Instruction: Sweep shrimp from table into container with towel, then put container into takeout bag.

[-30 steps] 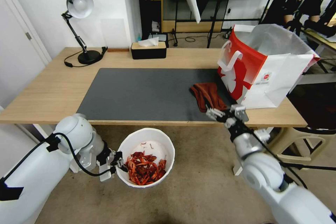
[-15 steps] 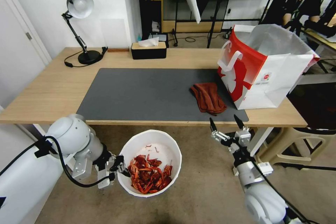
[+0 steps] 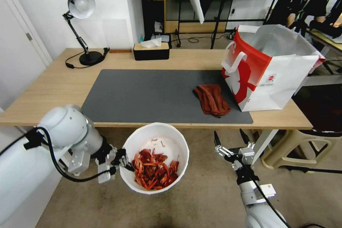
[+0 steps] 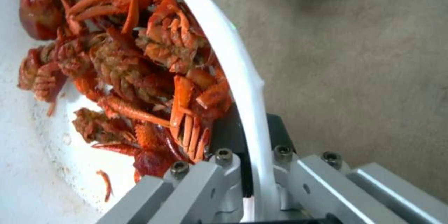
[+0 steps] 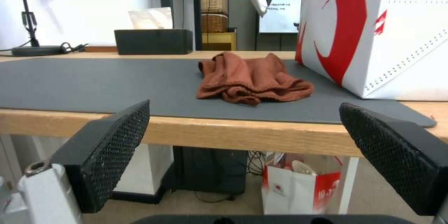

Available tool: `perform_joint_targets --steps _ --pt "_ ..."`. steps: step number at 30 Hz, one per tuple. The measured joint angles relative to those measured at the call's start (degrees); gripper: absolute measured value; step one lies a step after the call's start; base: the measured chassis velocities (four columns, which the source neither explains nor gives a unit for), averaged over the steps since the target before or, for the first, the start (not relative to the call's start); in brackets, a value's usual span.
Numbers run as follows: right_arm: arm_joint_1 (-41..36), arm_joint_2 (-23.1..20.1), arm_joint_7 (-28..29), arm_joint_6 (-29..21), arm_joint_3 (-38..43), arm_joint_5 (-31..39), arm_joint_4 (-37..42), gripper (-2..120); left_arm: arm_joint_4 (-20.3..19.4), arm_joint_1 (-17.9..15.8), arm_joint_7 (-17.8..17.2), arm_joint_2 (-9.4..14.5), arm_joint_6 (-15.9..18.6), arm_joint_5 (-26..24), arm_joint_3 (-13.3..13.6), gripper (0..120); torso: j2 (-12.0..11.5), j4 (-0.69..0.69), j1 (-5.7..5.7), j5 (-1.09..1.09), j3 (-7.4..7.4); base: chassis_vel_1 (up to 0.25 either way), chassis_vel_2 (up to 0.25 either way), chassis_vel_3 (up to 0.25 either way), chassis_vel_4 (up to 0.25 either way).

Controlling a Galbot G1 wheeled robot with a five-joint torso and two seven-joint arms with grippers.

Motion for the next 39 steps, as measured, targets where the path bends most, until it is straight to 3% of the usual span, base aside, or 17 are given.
perform_joint_targets --steps 2,5,7,10,11,13,19,22,23,25,27,29,31,33,34,39 --pt "0.00 0.00 0.00 0.00 0.00 0.00 0.00 100 0.02 -0.12 0.00 0.03 0.05 -0.08 0.03 0 0.00 0.00 0.00 0.00 0.00 0.000 0.000 0.000 0.000" --pt "-0.16 0.48 -0.20 0.43 0.00 -0.79 -0.13 100 1.99 -8.82 -0.02 0.69 2.35 -5.21 2.46 0 0.00 0.00 0.00 0.00 0.01 0.000 0.000 0.000 0.000" --pt "-0.16 0.51 -0.21 0.44 0.03 -0.84 -0.13 100 2.36 -10.25 -0.03 0.72 2.58 -5.83 2.98 0 0.00 -0.01 0.00 0.01 0.01 0.000 0.000 0.000 0.000" --pt "-0.05 0.83 -0.25 0.44 0.00 -0.96 -0.10 100 4.99 -18.88 -0.12 1.05 3.59 -8.74 8.14 0 0.00 0.01 0.00 0.00 0.01 0.000 0.000 0.000 0.000" --pt "-0.05 0.83 -0.25 0.44 0.00 -0.96 -0.10 100 4.99 -18.88 -0.12 1.05 3.59 -8.74 8.14 0 0.00 0.01 0.00 0.00 0.01 0.000 0.000 0.000 0.000" --pt "0.06 0.85 -0.30 0.43 0.01 -0.97 -0.07 100 6.62 -22.94 -0.28 0.62 3.72 -9.59 11.43 0 0.00 0.01 0.00 -0.01 0.01 0.000 0.000 0.000 0.000" --pt "0.03 0.88 -0.69 0.42 0.04 -0.99 0.02 100 9.97 -28.62 -0.45 -1.44 3.73 -10.18 14.76 0 0.00 0.01 0.00 -0.01 0.01 0.000 0.000 0.000 0.000" --pt "0.16 1.03 -0.92 0.41 0.07 -0.98 -0.02 100 12.90 -32.93 -0.75 -3.78 3.87 -10.29 16.39 0 0.00 0.01 0.00 0.02 0.01 0.000 0.000 0.000 0.000" --pt "0.16 1.03 -0.92 0.41 0.07 -0.98 -0.02 100 12.90 -32.93 -0.75 -3.78 3.87 -10.29 16.39 0 0.00 0.01 0.00 0.02 0.01 0.000 0.000 0.000 0.000" --pt "0.54 1.06 -0.94 0.26 -0.06 -0.92 -0.08 100 16.04 -37.40 -1.07 -6.45 4.26 -10.38 18.52 0 0.00 0.00 0.00 0.02 0.01 0.000 0.000 0.000 0.000" --pt "0.65 1.05 -0.94 0.21 -0.12 -0.90 -0.09 100 16.64 -38.17 -1.12 -6.96 4.29 -10.45 18.93 0 0.00 0.00 0.00 0.02 0.00 0.000 0.000 0.000 0.000" --pt "1.38 0.79 -0.92 -0.08 -0.41 -0.72 -0.23 100 20.95 -42.72 -1.19 -10.20 4.29 -10.52 21.22 0 0.00 0.00 0.01 0.02 0.01 0.000 0.000 0.000 0.000" --pt "1.57 0.72 -0.91 -0.19 -0.44 -0.64 -0.26 100 22.01 -43.74 -1.20 -11.03 4.29 -10.51 21.77 0 0.00 0.00 0.00 0.03 0.01 0.000 0.000 0.000 0.000" --pt "1.98 0.42 -0.89 -0.43 -0.46 -0.29 -0.28 100 25.27 -46.24 -1.20 -13.66 4.23 -10.36 23.27 0 -0.01 0.01 0.01 0.01 0.01 0.000 0.000 0.000 0.000" --pt "1.98 0.42 -0.89 -0.43 -0.46 -0.29 -0.28 100 25.27 -46.24 -1.20 -13.66 4.23 -10.36 23.27 0 -0.01 0.01 0.01 0.01 0.01 0.000 0.000 0.000 0.000" --pt "2.50 0.14 -0.87 -0.56 -0.36 0.31 -0.55 100 30.22 -49.83 -1.17 -18.69 3.92 -10.17 25.63 0 -0.01 0.00 0.00 0.02 0.01 0.000 0.000 0.000 0.000"
